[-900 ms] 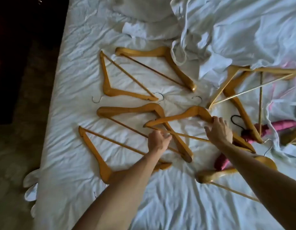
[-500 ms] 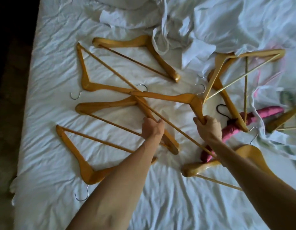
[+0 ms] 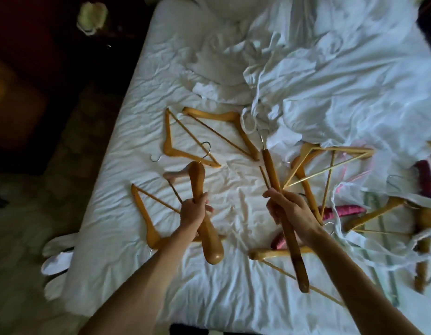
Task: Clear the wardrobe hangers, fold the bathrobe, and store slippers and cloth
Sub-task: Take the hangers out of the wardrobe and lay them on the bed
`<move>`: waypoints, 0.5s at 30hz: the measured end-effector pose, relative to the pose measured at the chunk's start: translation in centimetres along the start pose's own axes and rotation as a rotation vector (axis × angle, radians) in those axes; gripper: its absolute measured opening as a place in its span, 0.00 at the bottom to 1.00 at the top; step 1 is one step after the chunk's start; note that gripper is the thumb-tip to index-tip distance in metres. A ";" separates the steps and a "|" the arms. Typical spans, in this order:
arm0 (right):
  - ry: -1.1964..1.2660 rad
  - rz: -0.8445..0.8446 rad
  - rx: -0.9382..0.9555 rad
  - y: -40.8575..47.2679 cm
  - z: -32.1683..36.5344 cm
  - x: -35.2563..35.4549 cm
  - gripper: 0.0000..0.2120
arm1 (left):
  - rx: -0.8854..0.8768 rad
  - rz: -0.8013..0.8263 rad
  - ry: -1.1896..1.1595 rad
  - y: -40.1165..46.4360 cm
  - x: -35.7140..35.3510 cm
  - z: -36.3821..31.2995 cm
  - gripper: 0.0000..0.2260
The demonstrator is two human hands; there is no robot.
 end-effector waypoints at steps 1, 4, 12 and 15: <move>-0.037 0.042 0.016 -0.9 1.6 -0.8 0.15 | -0.002 0.019 -0.040 -1.7 1.8 -0.7 0.16; -0.187 0.139 0.092 -3.2 5.8 -3.8 0.17 | 0.002 0.049 -0.293 -6.4 6.9 -2.2 0.16; -0.276 0.435 0.298 -10.7 13.9 -19.1 0.26 | -0.172 -0.015 -0.571 -21.1 21.6 -1.0 0.17; -0.288 0.549 0.329 -14.9 14.9 -27.6 0.28 | -0.316 -0.125 -0.594 -26.2 29.2 1.8 0.17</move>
Point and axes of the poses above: each hand's wrist, its own y-axis towards the middle knuckle, its own x-axis out of the back of the hand, z = x × y, the point moved 5 cm from there along y, towards the middle knuckle, and after that the axes turned 1 degree about -z, right-handed, at the moved point
